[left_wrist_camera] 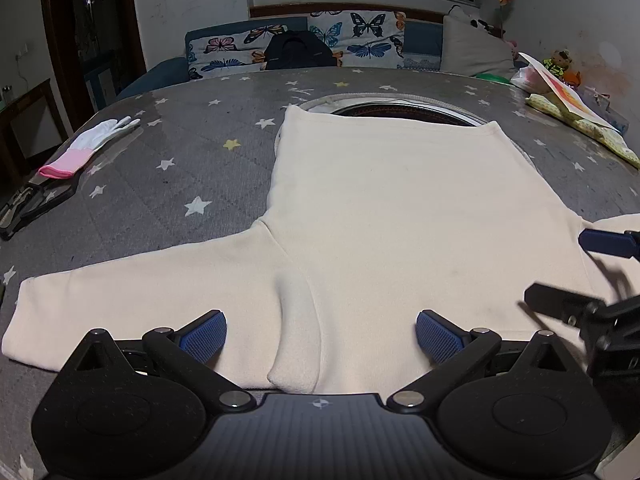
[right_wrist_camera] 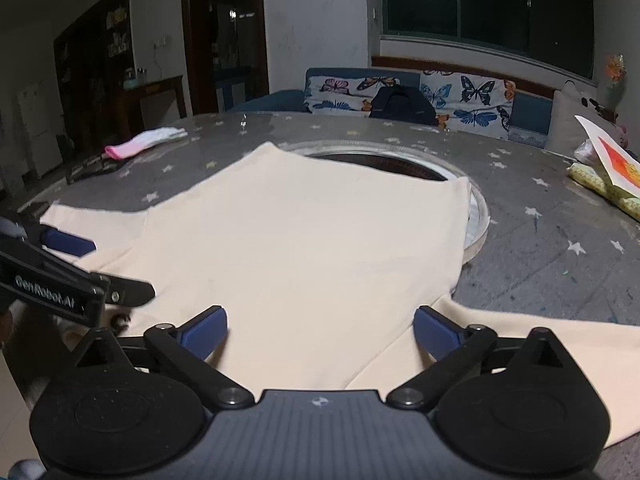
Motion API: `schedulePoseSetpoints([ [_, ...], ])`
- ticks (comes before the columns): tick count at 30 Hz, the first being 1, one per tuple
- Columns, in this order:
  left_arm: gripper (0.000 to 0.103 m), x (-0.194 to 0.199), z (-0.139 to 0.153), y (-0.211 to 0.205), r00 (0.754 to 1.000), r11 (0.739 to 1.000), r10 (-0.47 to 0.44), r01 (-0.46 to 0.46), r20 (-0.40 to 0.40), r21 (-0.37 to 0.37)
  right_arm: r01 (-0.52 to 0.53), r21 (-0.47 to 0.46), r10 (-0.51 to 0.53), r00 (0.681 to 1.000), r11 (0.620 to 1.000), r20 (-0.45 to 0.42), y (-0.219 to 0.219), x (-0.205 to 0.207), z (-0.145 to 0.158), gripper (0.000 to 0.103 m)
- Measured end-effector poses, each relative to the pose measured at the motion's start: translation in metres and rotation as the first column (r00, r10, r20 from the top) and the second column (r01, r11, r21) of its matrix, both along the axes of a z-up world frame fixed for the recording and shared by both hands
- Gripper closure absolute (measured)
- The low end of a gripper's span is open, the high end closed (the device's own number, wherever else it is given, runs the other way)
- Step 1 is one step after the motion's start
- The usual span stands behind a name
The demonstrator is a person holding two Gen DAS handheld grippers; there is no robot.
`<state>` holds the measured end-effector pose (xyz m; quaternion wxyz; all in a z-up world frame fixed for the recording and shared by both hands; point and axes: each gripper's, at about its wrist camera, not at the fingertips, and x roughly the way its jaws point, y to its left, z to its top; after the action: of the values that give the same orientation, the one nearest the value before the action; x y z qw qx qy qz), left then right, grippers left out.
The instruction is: Fold clothes
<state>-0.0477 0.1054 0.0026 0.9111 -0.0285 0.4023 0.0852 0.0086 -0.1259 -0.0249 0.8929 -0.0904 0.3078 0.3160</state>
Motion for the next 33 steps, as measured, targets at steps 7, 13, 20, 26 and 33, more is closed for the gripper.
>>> schedulePoseSetpoints([
  [7,0.000,-0.001,0.000,-0.001,1.000,1.000,0.005,-0.005,0.002,-0.001,0.003,-0.016,-0.003,1.000,1.000,-0.013,0.002,0.000,-0.004,0.000],
  [13,0.000,0.000,-0.001,-0.001,1.000,1.000,0.009,-0.009,0.003,-0.001,0.007,-0.032,-0.008,0.999,0.999,-0.031,0.004,0.001,-0.003,0.000],
  [20,0.000,-0.001,-0.001,-0.001,1.000,1.000,0.011,-0.011,0.006,0.000,0.005,-0.047,-0.007,0.999,0.999,-0.044,0.006,0.002,-0.002,0.000],
  [26,0.000,0.000,0.000,0.000,1.000,1.000,0.010,-0.010,0.005,-0.004,0.006,-0.043,-0.008,0.999,0.999,-0.034,0.005,0.002,-0.002,0.000],
  [33,0.000,0.000,0.001,-0.003,1.000,1.000,0.010,-0.010,0.004,0.000,0.085,0.034,-0.084,0.996,0.996,-0.037,-0.019,0.002,0.009,0.007],
])
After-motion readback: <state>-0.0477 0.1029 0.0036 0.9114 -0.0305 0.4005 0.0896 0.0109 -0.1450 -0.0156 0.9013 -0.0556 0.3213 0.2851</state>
